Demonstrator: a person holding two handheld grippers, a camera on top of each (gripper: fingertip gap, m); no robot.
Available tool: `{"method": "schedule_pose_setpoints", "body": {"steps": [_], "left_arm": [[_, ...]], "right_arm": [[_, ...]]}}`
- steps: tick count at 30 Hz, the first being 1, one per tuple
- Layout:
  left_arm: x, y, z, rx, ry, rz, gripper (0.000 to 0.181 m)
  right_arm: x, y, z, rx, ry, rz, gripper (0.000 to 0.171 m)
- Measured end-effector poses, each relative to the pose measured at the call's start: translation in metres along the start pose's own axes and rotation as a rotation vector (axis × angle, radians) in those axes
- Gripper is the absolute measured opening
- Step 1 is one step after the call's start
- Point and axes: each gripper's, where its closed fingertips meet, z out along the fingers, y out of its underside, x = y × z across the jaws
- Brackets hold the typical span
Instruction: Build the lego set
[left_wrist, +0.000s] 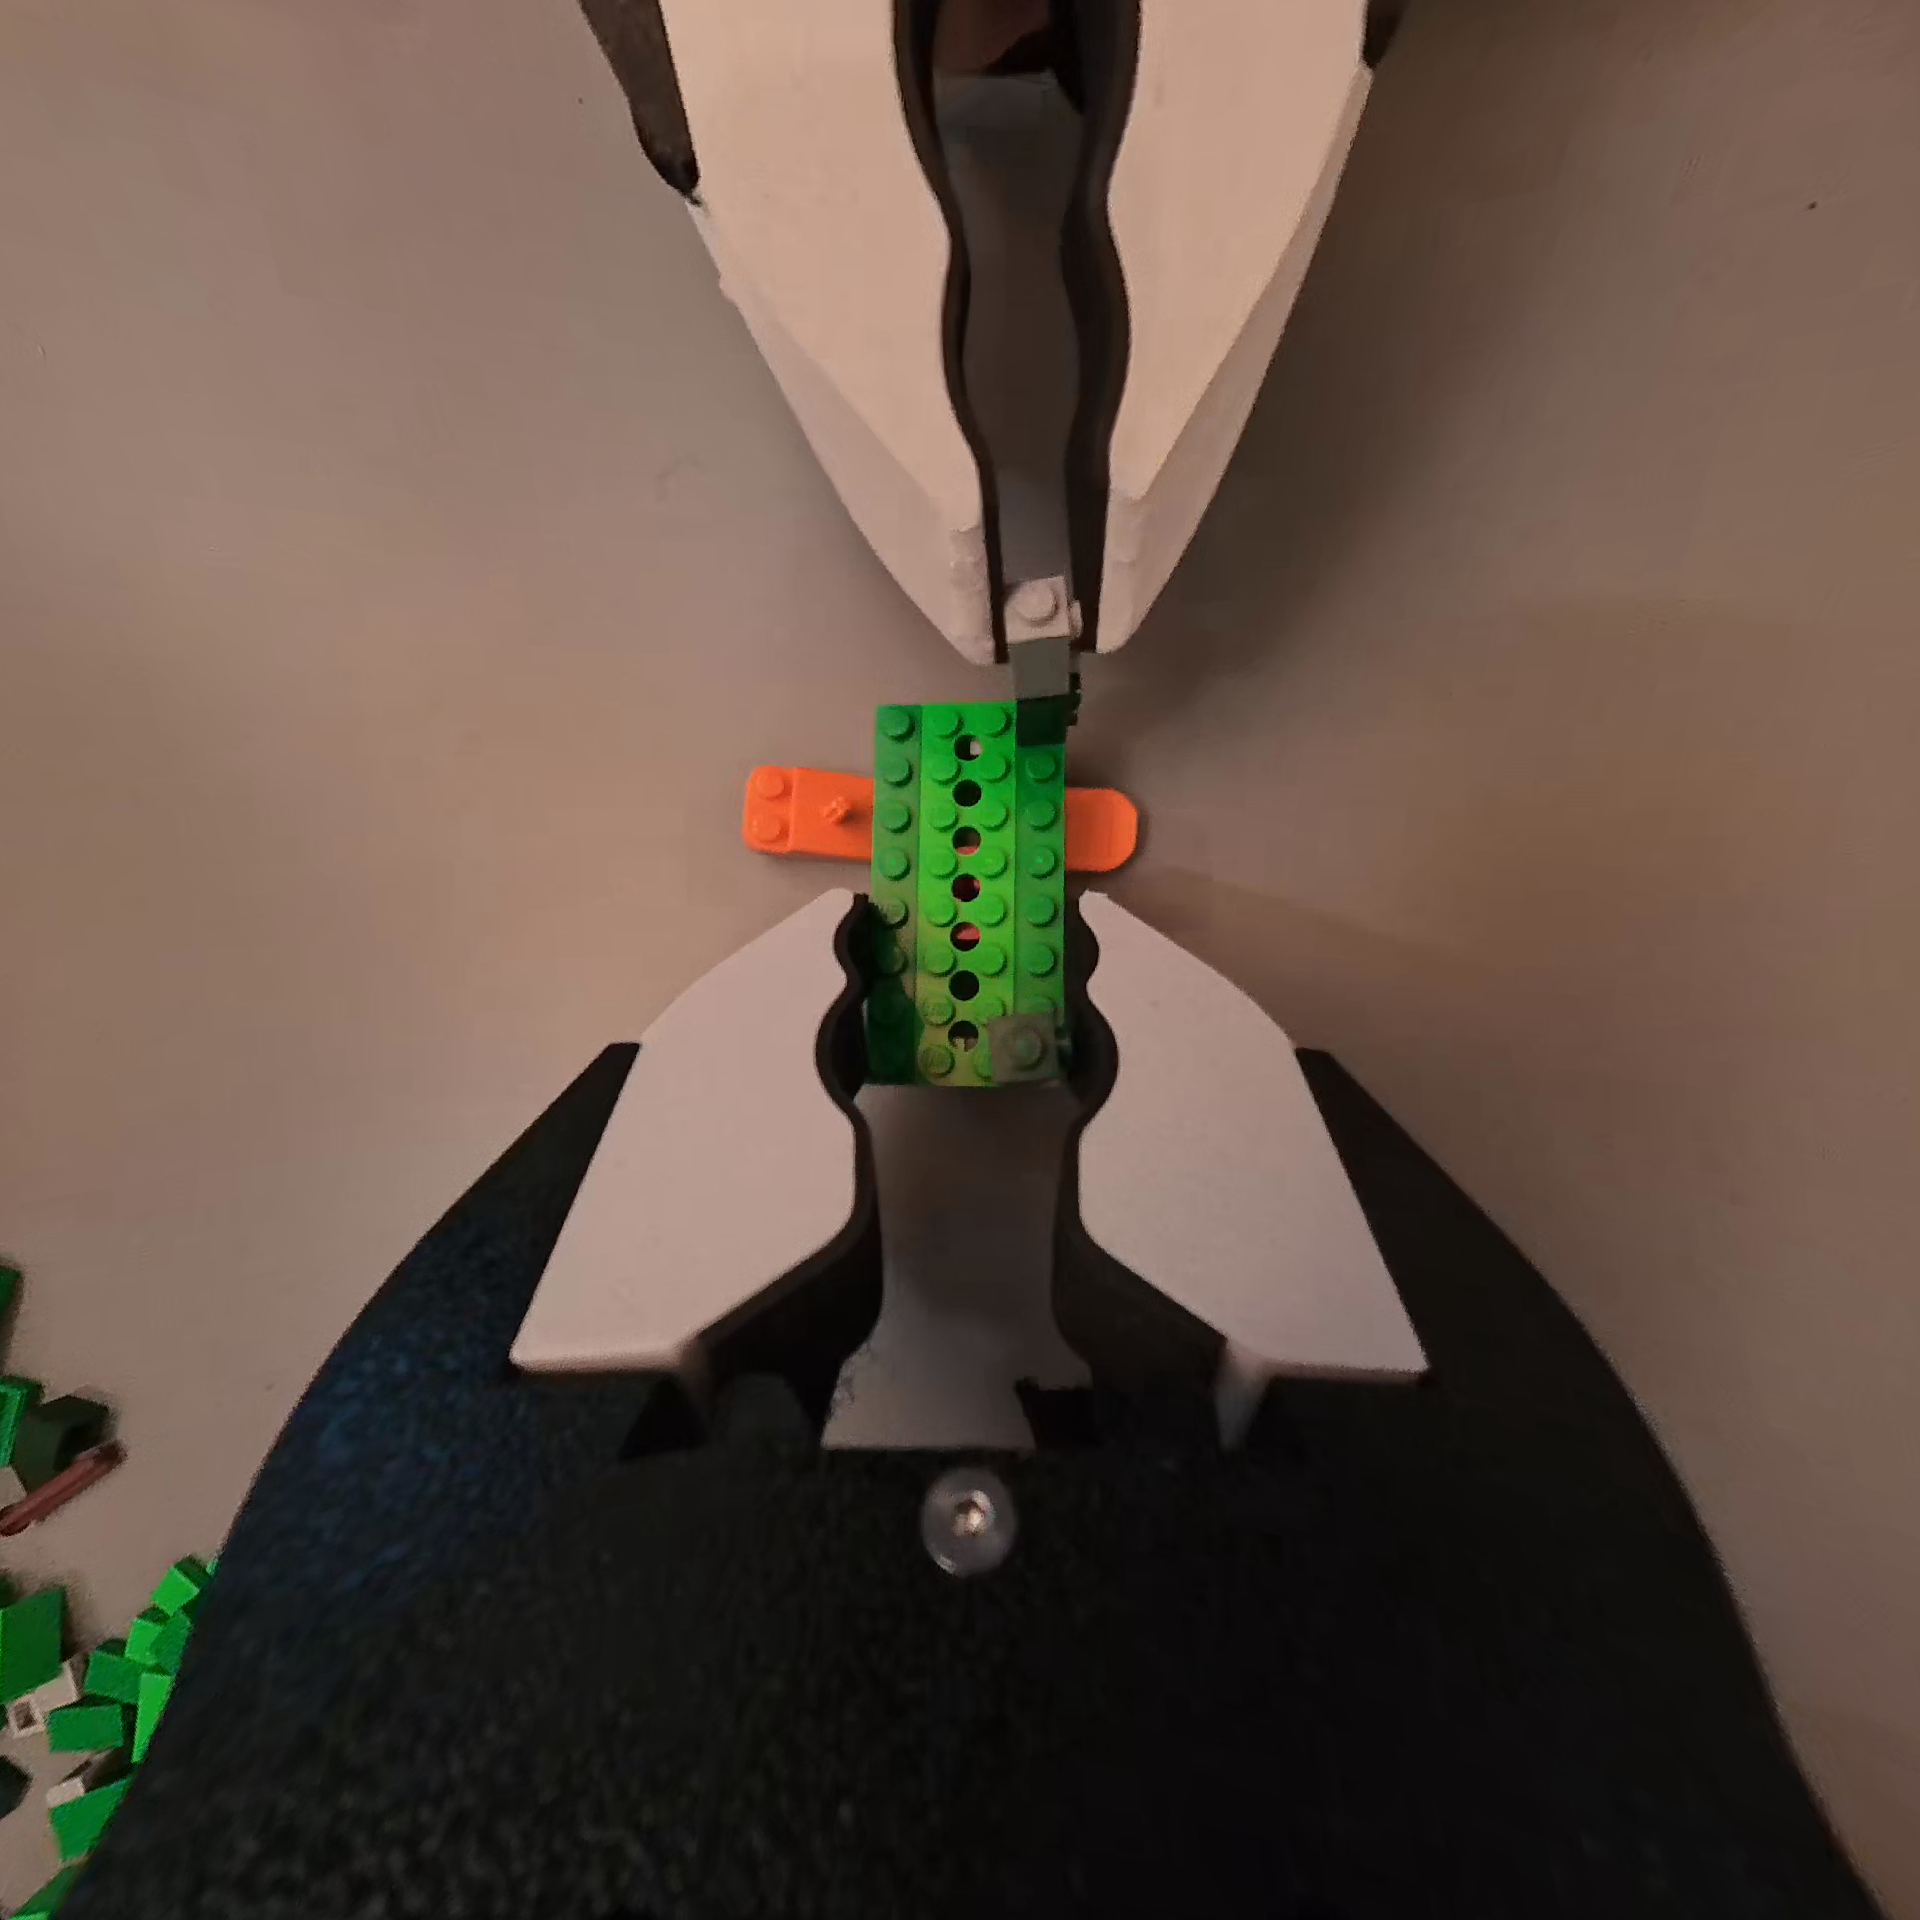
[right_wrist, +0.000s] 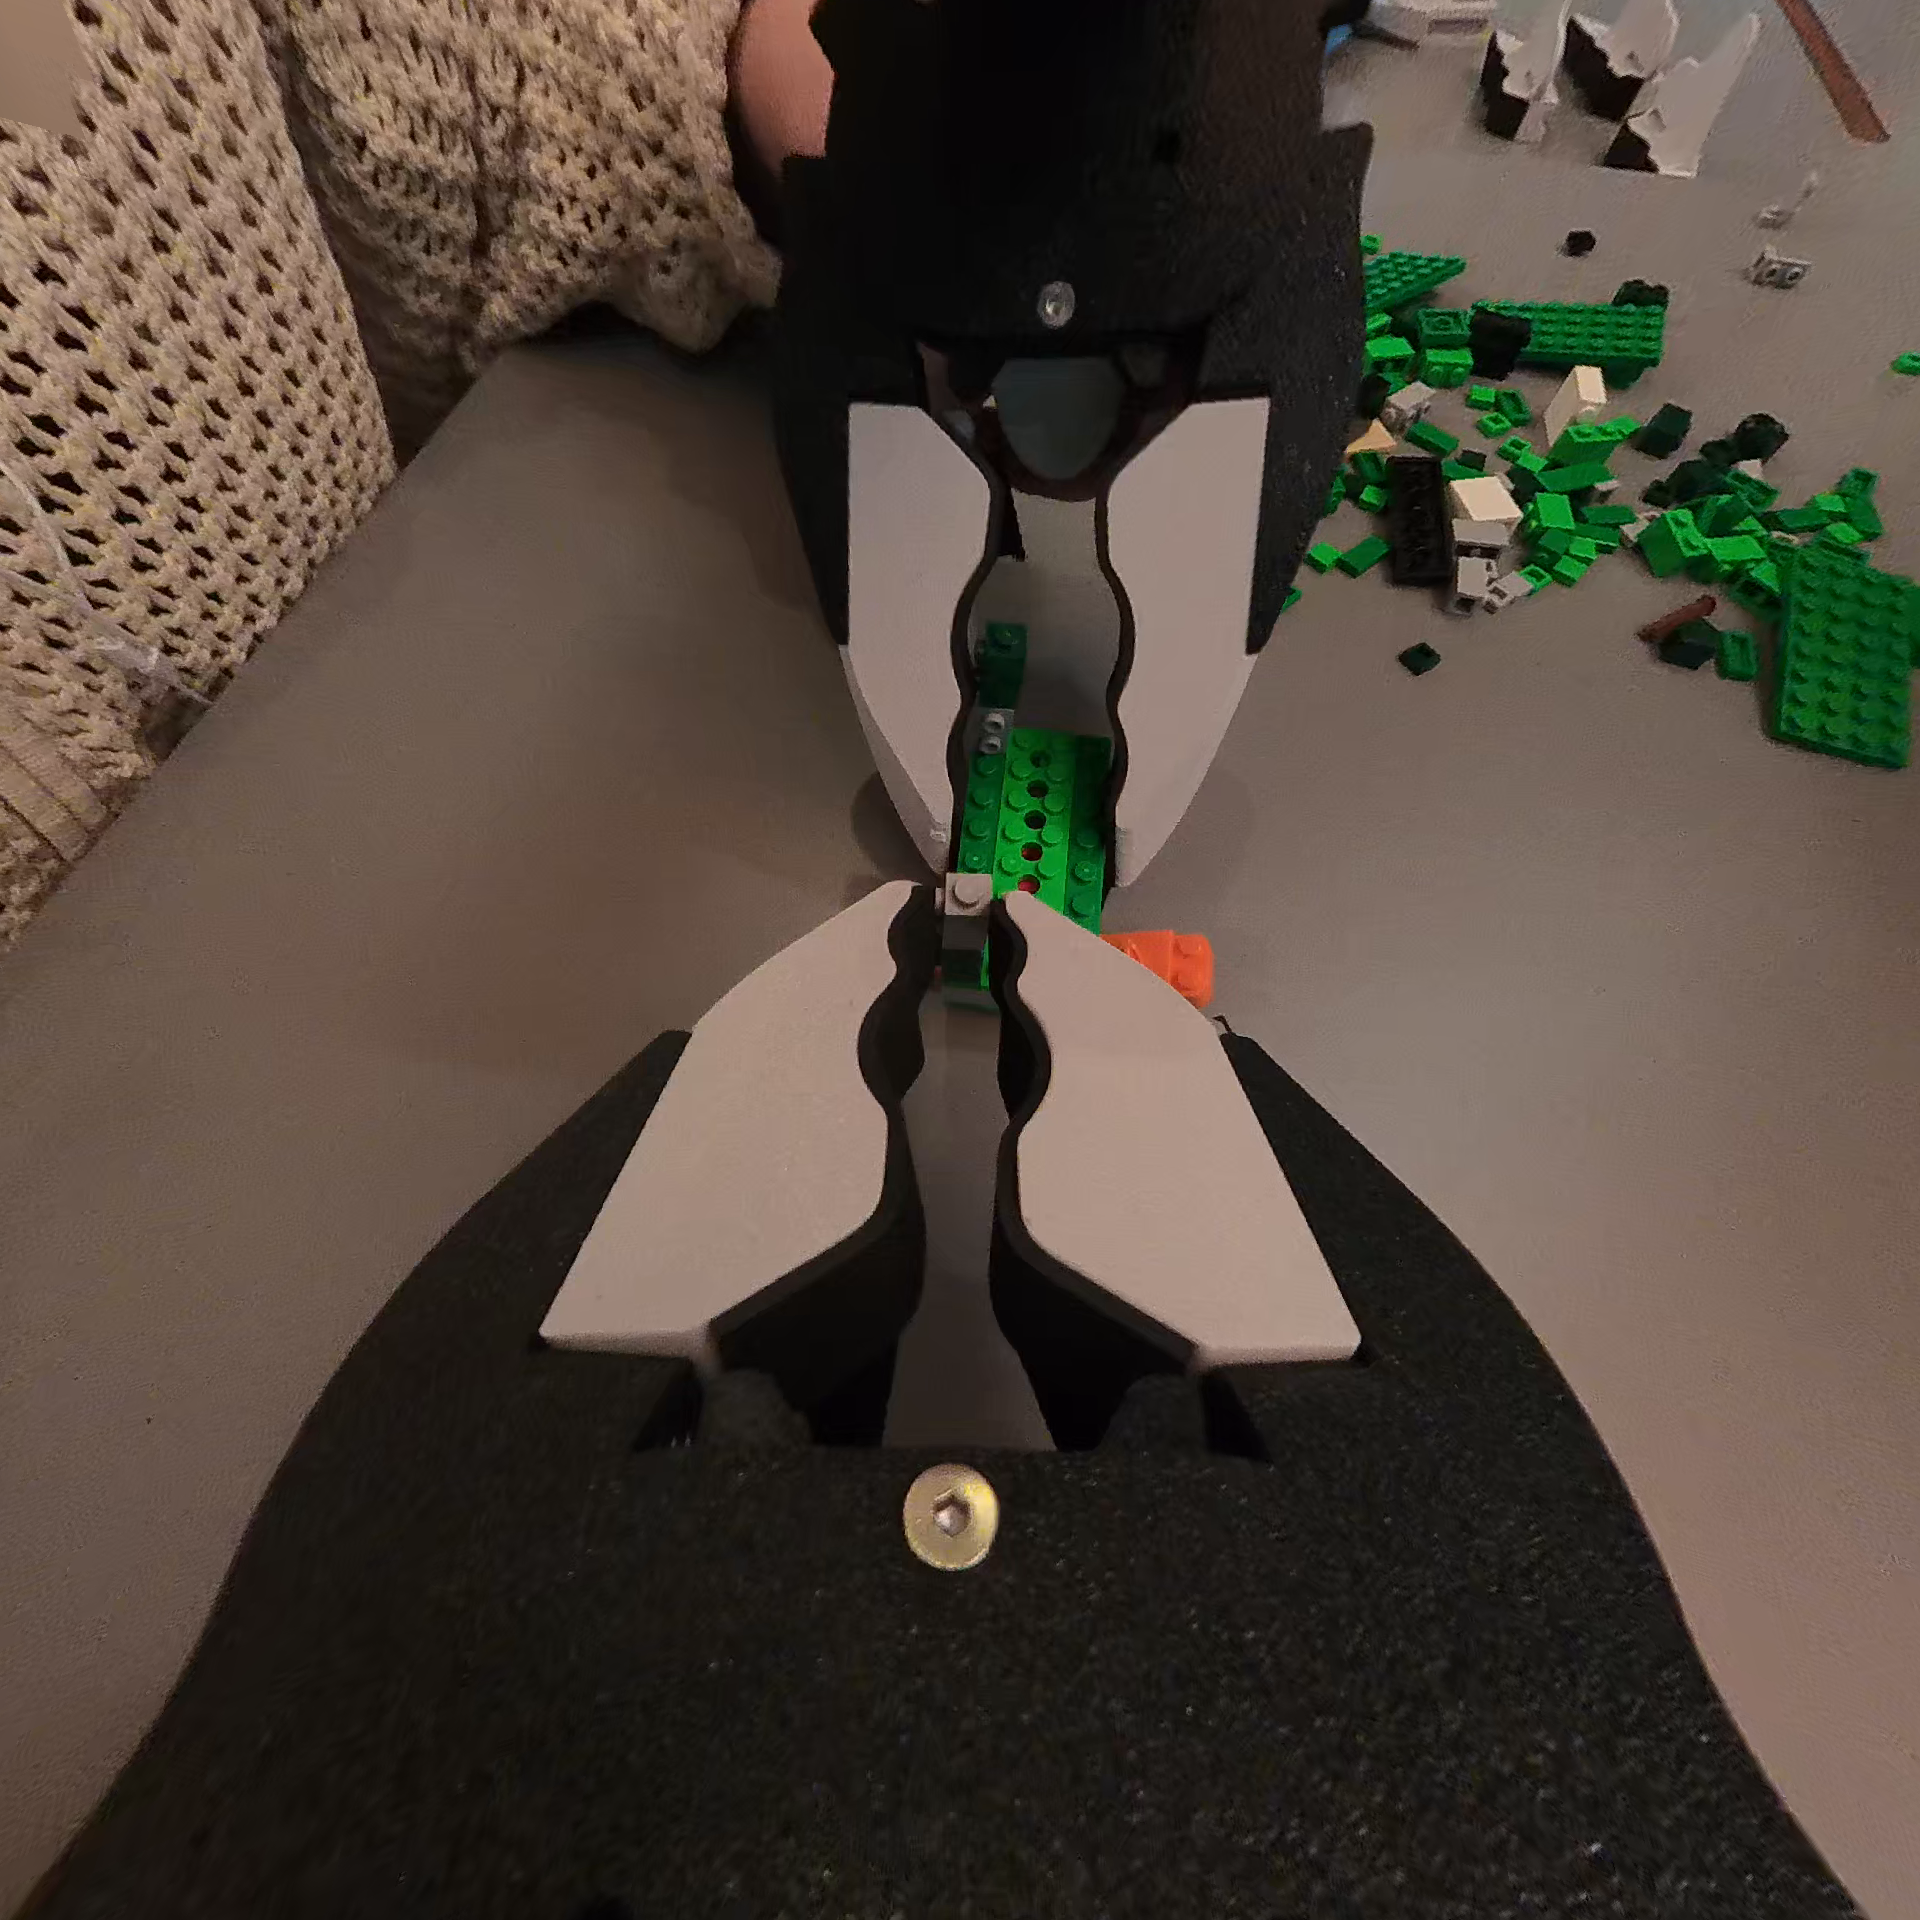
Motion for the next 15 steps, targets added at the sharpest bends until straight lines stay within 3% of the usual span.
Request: {"method": "schedule_pose_setpoints", "body": {"steps": [15], "left_arm": [[0.0004,0.0001,-0.0001,-0.009,-0.012,-0.008,0.035]], "right_arm": [[-0.0005,0.0015,0.0016,-0.126,0.057,-0.017,0.009]]}}
